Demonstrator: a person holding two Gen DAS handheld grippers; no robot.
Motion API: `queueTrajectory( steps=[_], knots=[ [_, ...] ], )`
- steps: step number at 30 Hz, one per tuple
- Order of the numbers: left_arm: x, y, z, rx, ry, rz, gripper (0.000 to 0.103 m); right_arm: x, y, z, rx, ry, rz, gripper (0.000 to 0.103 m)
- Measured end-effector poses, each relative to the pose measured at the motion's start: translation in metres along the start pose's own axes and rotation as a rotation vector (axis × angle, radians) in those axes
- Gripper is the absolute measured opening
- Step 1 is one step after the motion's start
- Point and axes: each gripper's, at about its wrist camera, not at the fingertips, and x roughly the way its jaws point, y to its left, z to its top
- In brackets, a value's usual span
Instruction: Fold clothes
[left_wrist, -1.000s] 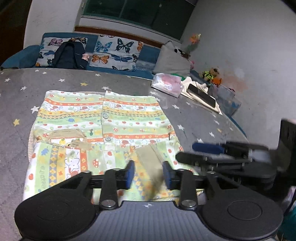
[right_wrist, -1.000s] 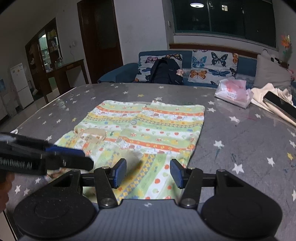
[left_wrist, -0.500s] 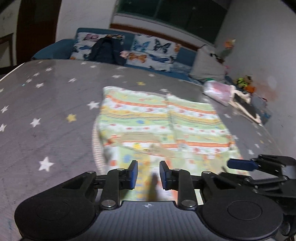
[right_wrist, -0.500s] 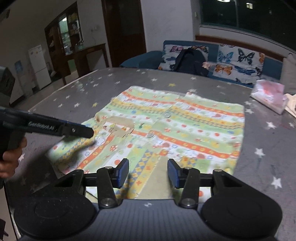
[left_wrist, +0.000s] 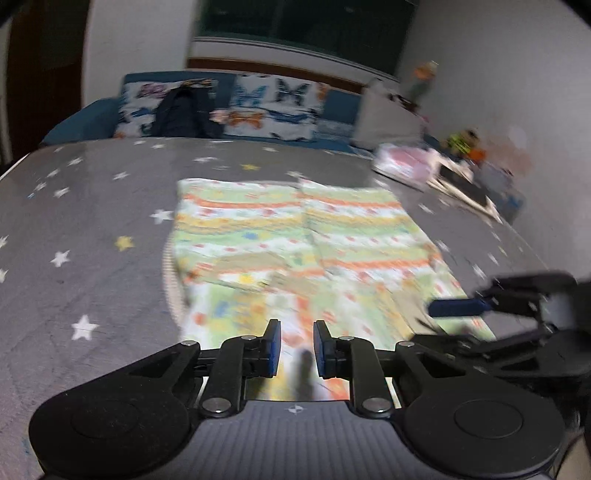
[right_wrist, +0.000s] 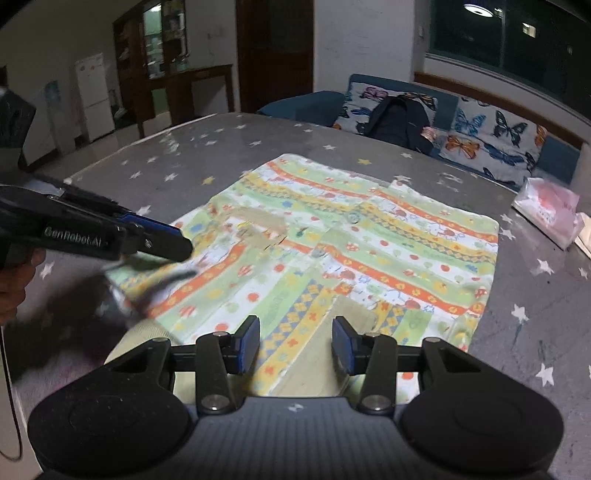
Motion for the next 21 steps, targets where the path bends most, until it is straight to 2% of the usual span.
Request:
queueTrajectory(
  steps=[4, 11, 13, 16, 18, 21],
  knots=[
    [0.008, -0.022, -0.015, 0.087, 0.036, 0.013, 0.021, 0.001, 0.008, -0.011, -0.035, 0.012, -0.014, 0.044],
    [0.01, -0.03, -0.021, 0.11, 0.048, 0.042, 0.026, -0.008, 0.013, -0.017, -0.039, 0.0, -0.006, 0.044],
    [0.006, -0.031, -0.021, 0.1, 0.053, 0.04, 0.03, -0.007, 0.015, -0.022, -0.045, 0.005, -0.01, 0.044],
    [-0.003, -0.033, -0.022, 0.092, 0.061, 0.049, 0.041, -0.016, 0.016, -0.024, -0.05, -0.01, -0.01, 0.045],
    [-0.012, -0.035, -0.024, 0.091, 0.068, 0.063, 0.046, -0.025, 0.016, -0.025, -0.07, -0.018, -0.022, 0.052],
    [-0.025, -0.039, -0.029, 0.069, 0.086, 0.057, 0.048, -0.037, 0.015, -0.031, -0.1, -0.018, -0.044, 0.054]
  ],
)
